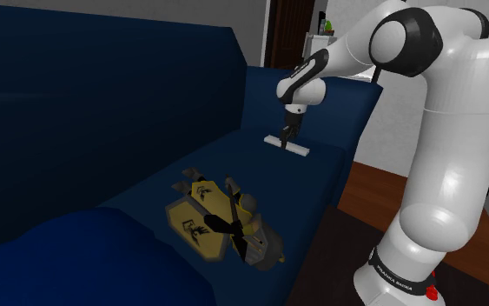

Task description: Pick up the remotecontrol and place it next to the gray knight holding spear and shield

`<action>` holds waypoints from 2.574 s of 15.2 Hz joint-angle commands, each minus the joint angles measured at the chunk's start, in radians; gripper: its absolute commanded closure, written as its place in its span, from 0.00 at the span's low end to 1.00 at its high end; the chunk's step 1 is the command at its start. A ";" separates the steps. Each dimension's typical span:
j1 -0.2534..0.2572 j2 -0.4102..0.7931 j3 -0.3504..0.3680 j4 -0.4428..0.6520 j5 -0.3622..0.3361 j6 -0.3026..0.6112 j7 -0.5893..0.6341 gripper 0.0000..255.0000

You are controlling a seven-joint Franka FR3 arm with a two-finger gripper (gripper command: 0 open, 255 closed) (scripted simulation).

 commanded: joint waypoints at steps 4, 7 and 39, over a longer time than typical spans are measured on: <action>0.000 0.000 0.000 0.000 0.000 0.000 0.000 1.00; 0.004 -0.023 -0.005 0.013 -0.016 -0.034 0.012 1.00; 0.018 -0.168 -0.021 0.283 -0.108 -0.431 0.089 1.00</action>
